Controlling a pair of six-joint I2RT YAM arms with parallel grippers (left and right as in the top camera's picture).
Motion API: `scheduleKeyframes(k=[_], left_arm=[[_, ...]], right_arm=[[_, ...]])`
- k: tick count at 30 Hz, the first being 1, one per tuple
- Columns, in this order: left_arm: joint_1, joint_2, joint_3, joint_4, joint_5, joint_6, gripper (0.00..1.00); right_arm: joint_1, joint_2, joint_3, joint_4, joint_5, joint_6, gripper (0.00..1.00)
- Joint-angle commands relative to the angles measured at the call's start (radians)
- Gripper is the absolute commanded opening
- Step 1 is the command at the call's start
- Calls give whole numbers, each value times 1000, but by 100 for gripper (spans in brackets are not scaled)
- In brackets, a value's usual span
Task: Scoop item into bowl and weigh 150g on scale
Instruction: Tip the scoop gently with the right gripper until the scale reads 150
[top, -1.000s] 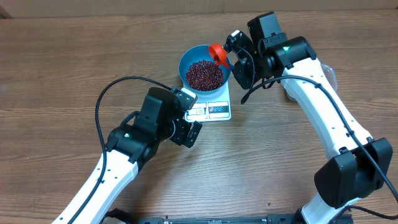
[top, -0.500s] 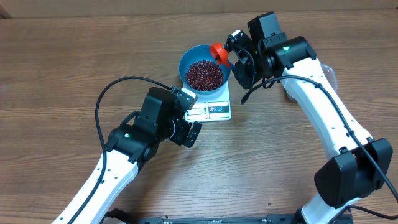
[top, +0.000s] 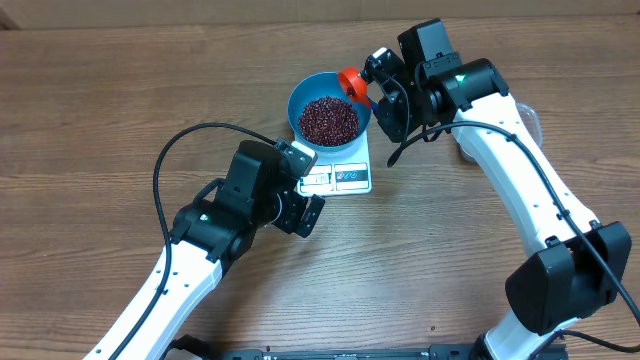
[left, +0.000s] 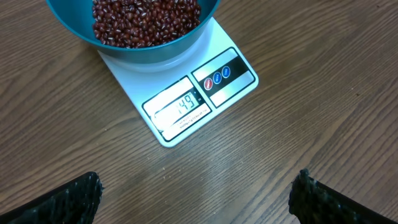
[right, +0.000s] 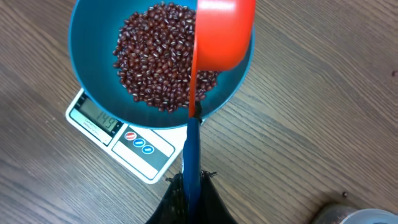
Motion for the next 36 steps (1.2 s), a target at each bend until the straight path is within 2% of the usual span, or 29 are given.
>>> scheduleKeyframes(k=[1, 36], left_arm=[[5, 3, 21, 1, -6, 9, 99], [5, 3, 21, 1, -6, 9, 100]], right_arm=[[6, -3, 21, 11, 26, -1, 4], [6, -3, 23, 25, 29, -28, 4]])
